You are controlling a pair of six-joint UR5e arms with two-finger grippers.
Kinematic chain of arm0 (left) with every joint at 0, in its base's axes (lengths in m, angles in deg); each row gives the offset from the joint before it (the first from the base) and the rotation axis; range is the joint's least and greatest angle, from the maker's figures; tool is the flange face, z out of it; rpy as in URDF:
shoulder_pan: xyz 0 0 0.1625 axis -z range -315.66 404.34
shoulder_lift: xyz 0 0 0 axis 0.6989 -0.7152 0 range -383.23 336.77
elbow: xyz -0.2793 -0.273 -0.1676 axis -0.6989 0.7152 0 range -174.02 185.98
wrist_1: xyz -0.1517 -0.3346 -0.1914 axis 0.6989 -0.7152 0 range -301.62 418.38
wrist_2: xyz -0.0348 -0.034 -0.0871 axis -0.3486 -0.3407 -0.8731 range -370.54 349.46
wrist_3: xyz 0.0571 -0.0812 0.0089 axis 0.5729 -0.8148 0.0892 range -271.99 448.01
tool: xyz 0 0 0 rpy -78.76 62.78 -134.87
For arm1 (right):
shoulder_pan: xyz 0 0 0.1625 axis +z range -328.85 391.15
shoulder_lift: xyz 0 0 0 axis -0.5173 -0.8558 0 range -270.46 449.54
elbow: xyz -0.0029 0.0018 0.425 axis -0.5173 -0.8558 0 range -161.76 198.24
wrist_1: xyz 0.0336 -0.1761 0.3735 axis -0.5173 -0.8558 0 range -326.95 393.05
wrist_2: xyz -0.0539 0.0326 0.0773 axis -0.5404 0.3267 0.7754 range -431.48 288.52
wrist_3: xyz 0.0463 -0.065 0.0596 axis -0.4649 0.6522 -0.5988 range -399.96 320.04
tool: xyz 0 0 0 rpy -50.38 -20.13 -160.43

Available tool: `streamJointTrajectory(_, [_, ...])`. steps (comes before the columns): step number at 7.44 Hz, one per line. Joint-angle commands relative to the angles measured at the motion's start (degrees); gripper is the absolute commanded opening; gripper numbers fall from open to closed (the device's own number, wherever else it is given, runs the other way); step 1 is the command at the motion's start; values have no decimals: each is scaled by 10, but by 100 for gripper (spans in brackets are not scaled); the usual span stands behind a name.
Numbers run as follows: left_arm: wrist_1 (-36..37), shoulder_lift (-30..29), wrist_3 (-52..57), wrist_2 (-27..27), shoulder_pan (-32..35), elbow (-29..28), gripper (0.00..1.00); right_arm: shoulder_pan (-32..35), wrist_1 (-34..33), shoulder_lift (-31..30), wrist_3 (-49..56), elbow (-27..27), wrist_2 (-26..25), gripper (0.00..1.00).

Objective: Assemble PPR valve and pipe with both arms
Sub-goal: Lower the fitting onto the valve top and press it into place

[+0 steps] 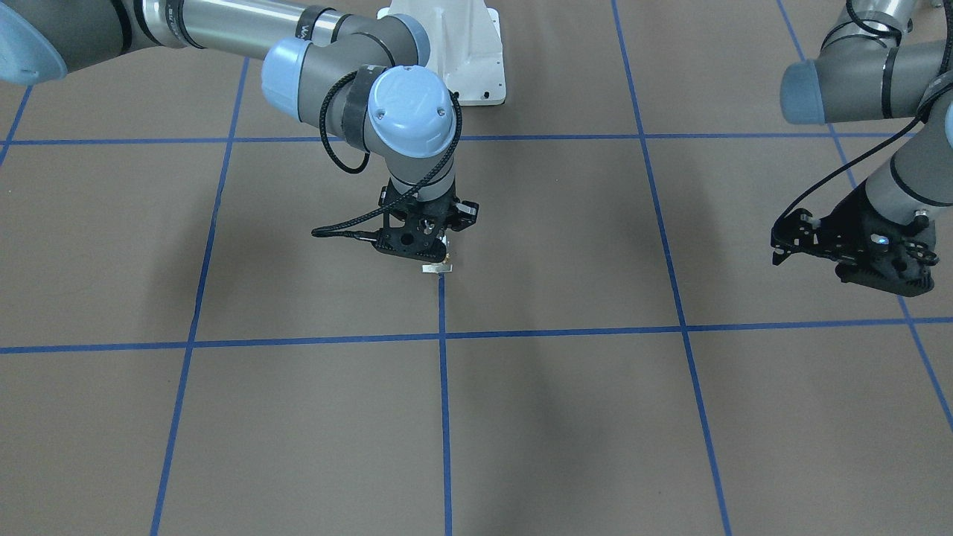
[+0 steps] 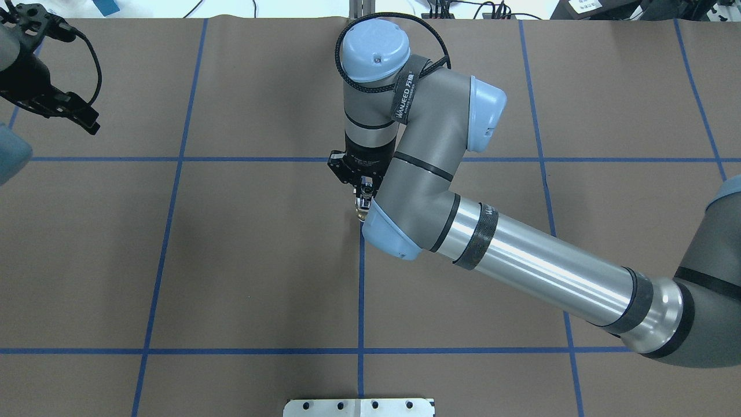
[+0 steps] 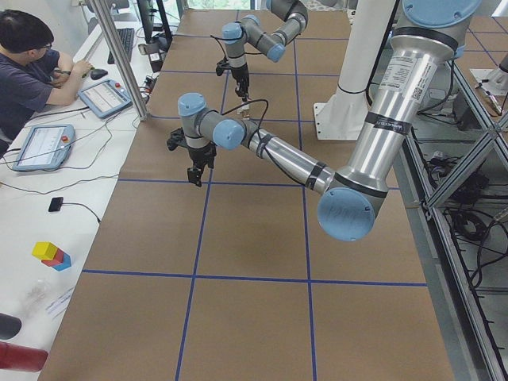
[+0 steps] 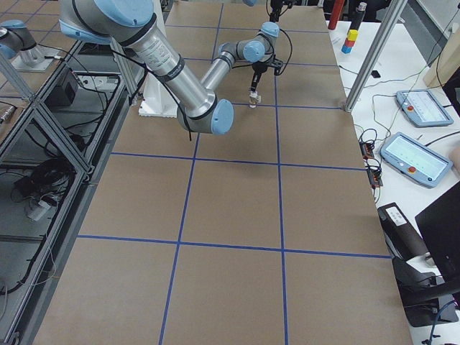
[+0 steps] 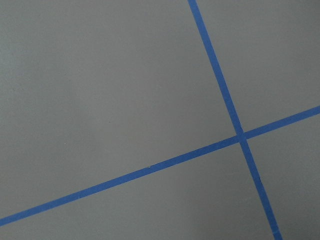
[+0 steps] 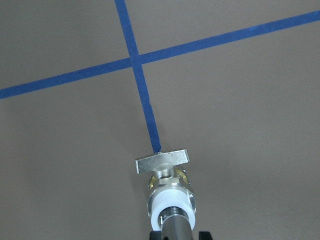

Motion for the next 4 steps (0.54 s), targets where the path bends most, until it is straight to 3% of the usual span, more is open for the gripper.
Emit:
streamJointTrajectory(1, [0, 0, 0, 0, 0, 1, 100, -1, 0, 1, -3, 1, 1, 0])
streamJointTrajectory(4, [0, 1, 0, 0, 1, 0, 100, -4, 1, 0, 0, 0, 0, 0])
